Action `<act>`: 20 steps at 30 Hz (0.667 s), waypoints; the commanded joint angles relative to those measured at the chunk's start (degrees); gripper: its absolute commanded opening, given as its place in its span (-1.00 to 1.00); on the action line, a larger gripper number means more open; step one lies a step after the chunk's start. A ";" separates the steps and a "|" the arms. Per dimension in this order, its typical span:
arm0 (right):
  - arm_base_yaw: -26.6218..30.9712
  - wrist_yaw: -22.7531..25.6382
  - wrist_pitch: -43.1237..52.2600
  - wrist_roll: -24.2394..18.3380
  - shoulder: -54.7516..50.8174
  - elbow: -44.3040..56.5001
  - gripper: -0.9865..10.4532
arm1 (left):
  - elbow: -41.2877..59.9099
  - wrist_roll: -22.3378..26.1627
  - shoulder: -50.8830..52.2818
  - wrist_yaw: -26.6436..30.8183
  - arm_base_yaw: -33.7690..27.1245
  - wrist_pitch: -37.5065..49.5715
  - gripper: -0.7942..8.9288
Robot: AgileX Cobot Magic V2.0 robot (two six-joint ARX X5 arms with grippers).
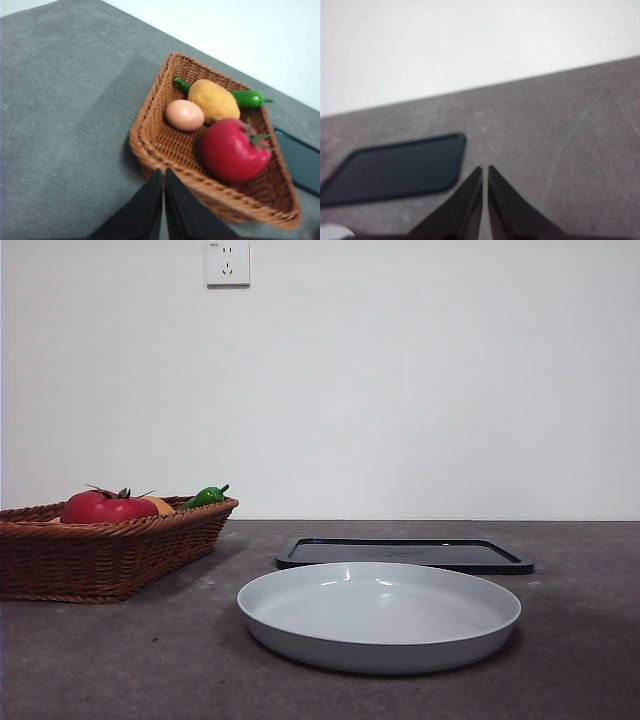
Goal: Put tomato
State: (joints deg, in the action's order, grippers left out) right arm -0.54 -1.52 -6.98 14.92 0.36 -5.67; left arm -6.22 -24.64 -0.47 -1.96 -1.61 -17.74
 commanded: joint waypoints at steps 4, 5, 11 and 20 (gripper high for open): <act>-0.07 -0.22 -4.50 2.69 0.09 -6.21 -0.82 | -6.54 -0.66 -2.78 -2.86 0.02 0.35 -0.82; -0.09 -0.24 -5.51 2.69 0.39 -7.37 -0.82 | -7.63 -0.50 -3.54 -3.06 0.02 -0.11 -0.82; -0.09 -5.68 -12.74 0.81 4.87 -16.55 -0.82 | -16.37 3.39 -10.82 -8.31 0.02 -6.05 -0.82; -0.09 -18.95 -29.03 -8.59 20.74 -33.33 -0.82 | -31.21 12.92 -24.94 -19.15 0.15 -18.14 -0.82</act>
State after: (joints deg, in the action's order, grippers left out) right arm -0.54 -18.65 -35.66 9.67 19.38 -36.95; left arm -35.59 -15.73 -24.03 -19.88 -1.58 -35.03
